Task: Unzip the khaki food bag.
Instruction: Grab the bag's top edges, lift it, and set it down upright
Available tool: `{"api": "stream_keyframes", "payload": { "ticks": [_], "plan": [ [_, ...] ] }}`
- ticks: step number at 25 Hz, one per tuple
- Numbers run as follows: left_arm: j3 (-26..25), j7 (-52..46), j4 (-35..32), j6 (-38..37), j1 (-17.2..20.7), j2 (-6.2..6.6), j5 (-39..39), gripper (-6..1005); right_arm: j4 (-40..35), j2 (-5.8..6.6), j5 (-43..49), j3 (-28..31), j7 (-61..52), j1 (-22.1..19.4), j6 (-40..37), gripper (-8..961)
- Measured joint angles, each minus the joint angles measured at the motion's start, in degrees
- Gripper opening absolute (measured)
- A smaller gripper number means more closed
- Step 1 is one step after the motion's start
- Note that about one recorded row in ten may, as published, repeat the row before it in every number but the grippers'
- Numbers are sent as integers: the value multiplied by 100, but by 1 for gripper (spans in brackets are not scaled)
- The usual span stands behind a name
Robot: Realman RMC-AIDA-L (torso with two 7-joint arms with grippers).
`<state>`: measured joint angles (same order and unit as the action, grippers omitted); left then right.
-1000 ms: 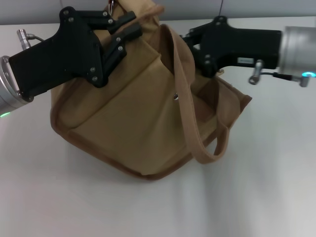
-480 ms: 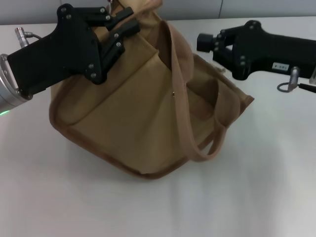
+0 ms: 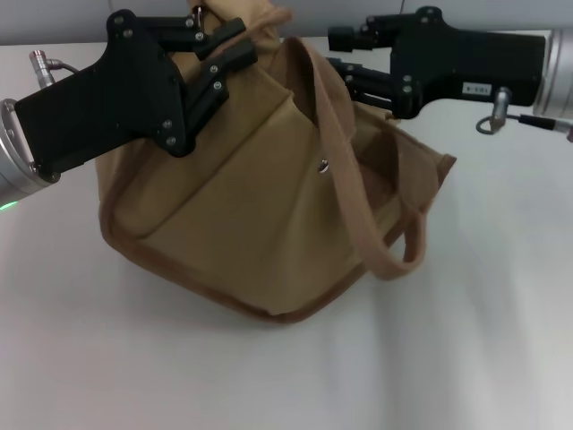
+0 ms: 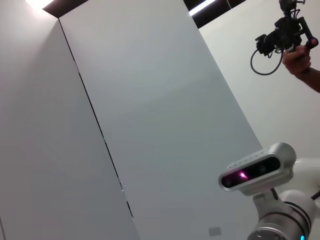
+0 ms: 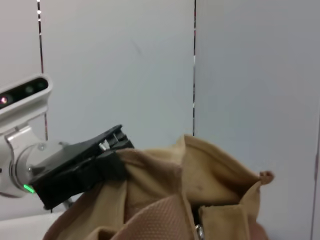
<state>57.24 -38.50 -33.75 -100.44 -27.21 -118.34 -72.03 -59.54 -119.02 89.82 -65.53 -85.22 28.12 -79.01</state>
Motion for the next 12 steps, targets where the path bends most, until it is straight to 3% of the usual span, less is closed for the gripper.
{"api": "stream_keyframes", "payload": {
  "ticks": [12],
  "plan": [
    [-3,0,-12,-5,-19,4,-10,134,-452,-3,880,-121,-558,198,-430,556]
  ]
}}
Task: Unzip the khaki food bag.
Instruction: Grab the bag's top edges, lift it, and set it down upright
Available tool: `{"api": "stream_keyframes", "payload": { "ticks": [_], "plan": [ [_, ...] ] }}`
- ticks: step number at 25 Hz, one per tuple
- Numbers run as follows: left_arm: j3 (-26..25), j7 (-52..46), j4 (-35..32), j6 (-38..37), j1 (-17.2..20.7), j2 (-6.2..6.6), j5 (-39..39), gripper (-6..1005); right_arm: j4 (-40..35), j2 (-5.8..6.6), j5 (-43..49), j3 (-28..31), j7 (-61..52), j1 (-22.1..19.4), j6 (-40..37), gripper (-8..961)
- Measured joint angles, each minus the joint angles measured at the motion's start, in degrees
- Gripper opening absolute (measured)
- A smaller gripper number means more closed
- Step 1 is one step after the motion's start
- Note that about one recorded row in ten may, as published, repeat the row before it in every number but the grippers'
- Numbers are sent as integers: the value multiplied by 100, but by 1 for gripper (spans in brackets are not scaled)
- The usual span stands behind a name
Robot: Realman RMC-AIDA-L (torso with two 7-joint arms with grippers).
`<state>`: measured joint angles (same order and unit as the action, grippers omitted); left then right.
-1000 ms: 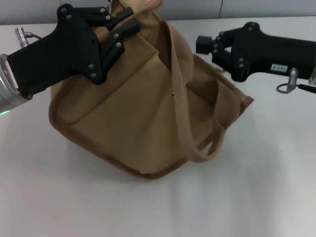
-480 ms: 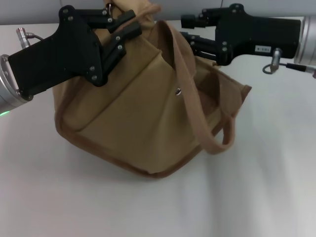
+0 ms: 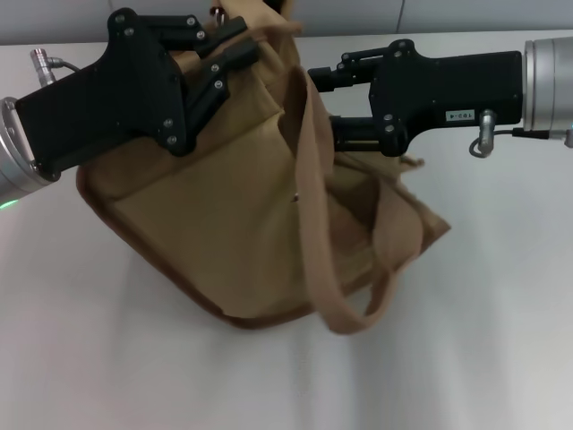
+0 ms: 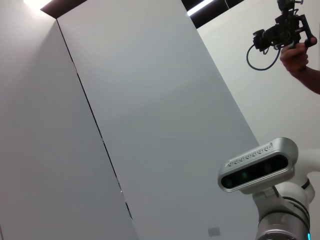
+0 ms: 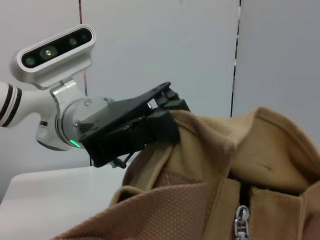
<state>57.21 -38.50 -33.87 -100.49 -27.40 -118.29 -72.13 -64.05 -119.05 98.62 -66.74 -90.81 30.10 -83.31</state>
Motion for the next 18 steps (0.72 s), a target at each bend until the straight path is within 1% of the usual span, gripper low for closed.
{"api": "stream_keyframes", "payload": {
  "ticks": [1,5,9,18],
  "plan": [
    [0,0,-3,-1,-5,0,0,135,-10,-1,2,10,-5,0,-13,586],
    [5,0,-9,-7,-16,0,-10,136,-125,-15,0,77,-6,-60,46,585],
    [9,0,-15,-15,-1,-1,-19,138,-315,-27,-58,394,-14,-168,-86,584],
    [-5,0,-15,-24,28,0,-21,142,-350,-21,-191,949,7,-243,-156,581]
  ]
}}
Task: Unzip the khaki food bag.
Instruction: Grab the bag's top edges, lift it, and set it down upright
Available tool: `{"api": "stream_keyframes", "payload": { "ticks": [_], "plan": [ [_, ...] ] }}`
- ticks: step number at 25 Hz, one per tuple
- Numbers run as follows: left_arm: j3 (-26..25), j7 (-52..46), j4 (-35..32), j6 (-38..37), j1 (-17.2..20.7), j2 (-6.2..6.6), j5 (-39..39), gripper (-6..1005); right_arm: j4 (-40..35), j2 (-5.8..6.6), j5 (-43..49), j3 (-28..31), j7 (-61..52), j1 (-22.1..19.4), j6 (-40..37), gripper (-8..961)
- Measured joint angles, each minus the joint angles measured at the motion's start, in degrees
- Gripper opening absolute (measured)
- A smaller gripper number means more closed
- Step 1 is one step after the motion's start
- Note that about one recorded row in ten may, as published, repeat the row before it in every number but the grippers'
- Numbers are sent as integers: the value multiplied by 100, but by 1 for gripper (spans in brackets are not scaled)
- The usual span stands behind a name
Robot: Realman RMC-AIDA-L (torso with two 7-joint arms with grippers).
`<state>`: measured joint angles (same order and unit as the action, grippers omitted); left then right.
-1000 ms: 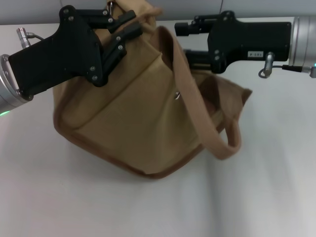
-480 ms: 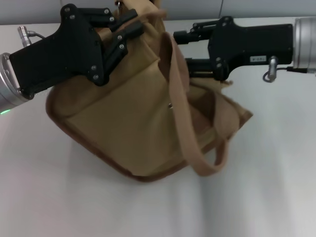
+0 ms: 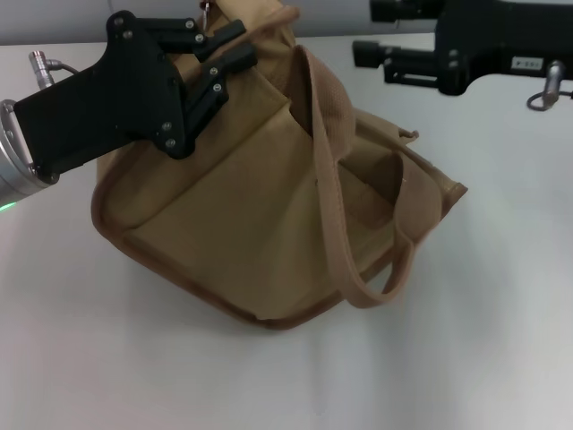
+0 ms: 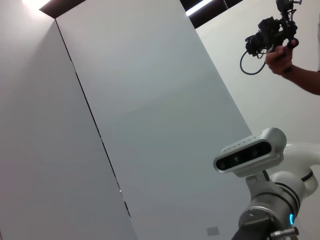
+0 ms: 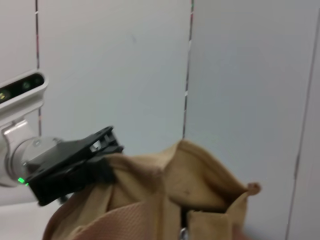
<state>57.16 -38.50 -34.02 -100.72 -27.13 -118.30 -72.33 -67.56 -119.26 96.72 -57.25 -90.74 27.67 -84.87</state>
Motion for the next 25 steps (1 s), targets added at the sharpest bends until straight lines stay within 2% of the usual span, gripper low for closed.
{"api": "stream_keyframes", "payload": {
  "ticks": [6,15,25],
  "plan": [
    [10,0,0,-24,-24,0,-24,144,45,5,10,72,16,60,66,579],
    [15,0,1,-36,-67,0,-45,148,146,5,87,-671,54,235,226,576],
    [15,0,-14,-36,-66,9,-46,152,474,-1,556,-936,8,626,321,572]
  ]
}}
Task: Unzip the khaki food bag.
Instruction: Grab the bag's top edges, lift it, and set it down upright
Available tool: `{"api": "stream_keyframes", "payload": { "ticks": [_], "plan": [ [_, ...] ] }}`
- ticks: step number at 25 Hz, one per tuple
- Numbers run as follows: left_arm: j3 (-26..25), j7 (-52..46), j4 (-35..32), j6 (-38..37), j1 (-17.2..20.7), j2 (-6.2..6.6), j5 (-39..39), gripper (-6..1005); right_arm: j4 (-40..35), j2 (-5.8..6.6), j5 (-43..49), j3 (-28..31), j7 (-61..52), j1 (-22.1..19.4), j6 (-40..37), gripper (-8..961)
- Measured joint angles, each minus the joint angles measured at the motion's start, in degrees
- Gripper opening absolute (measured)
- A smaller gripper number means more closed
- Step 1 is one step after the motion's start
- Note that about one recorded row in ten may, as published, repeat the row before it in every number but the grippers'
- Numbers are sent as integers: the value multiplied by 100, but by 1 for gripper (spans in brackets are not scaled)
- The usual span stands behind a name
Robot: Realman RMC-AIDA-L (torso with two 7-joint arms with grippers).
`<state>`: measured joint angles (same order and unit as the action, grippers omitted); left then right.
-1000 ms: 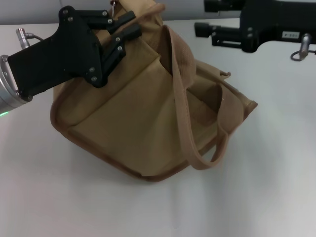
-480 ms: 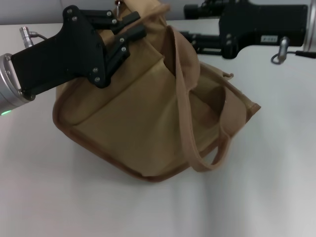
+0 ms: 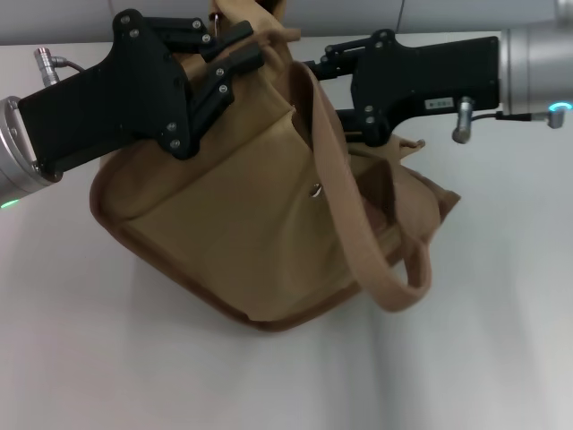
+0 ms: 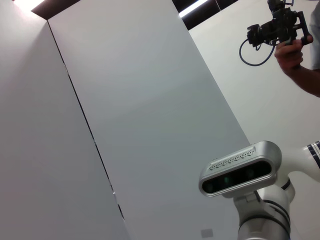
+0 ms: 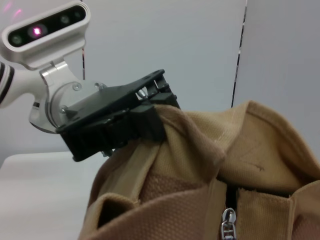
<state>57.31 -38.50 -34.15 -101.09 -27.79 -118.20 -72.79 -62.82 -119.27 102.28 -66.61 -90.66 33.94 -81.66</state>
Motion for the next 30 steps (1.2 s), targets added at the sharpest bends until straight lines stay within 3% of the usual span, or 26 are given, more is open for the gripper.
{"api": "stream_keyframes", "payload": {
  "ticks": [12,17,23,28,30],
  "plan": [
    [9,9,-57,-54,-6,8,-1,157,14,-17,2,-859,-93,131,1029,568],
    [9,10,-57,-67,-8,8,-1,159,-8,-31,-35,-997,-95,121,1304,346],
    [-5,10,-57,-72,-1,8,0,162,-55,-35,-183,-1010,-18,46,1331,148],
    [-86,10,-25,-22,53,-2,31,164,-310,-29,-173,-1109,45,-191,1271,-4],
    [-120,11,-13,-15,58,-11,30,165,-425,-27,-93,-1110,46,-297,1171,-3]
  ]
}}
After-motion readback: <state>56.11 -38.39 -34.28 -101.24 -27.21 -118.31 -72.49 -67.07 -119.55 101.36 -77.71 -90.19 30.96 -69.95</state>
